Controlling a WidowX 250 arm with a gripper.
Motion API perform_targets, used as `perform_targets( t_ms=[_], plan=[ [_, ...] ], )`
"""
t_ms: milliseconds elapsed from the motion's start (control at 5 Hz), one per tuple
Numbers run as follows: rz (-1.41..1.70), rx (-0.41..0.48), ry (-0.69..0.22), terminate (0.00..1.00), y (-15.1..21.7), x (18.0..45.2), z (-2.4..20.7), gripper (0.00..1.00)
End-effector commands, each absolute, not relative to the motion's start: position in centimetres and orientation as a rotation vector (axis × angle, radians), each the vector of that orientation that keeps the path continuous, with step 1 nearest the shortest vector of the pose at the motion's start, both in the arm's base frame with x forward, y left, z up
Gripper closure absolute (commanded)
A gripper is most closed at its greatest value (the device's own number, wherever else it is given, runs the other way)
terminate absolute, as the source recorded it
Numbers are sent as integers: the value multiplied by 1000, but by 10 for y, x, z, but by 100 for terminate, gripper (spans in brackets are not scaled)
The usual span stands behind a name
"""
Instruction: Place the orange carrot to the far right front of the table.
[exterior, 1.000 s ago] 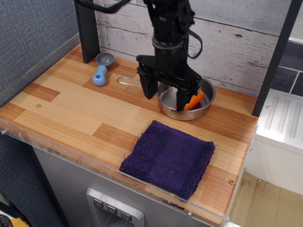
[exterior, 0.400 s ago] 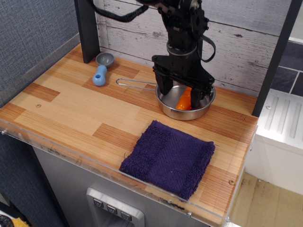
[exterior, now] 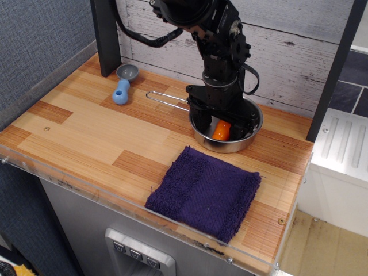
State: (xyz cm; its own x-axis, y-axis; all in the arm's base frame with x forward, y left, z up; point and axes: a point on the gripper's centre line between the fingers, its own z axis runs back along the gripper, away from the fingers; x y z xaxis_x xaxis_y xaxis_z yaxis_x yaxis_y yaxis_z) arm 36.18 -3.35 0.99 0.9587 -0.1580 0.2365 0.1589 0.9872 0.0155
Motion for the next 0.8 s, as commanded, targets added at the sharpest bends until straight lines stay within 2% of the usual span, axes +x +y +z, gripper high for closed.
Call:
perform_targets(
  t_ms=[0,200,400,600],
  plan=[
    [-105,4,-354,0,-19,357,42,100],
    [-62,1,-456,0,-7,339,80,100],
    [26,19,-474,0,27,298,107,100],
    [11,29,-308,0,77,267,99,100]
  ],
)
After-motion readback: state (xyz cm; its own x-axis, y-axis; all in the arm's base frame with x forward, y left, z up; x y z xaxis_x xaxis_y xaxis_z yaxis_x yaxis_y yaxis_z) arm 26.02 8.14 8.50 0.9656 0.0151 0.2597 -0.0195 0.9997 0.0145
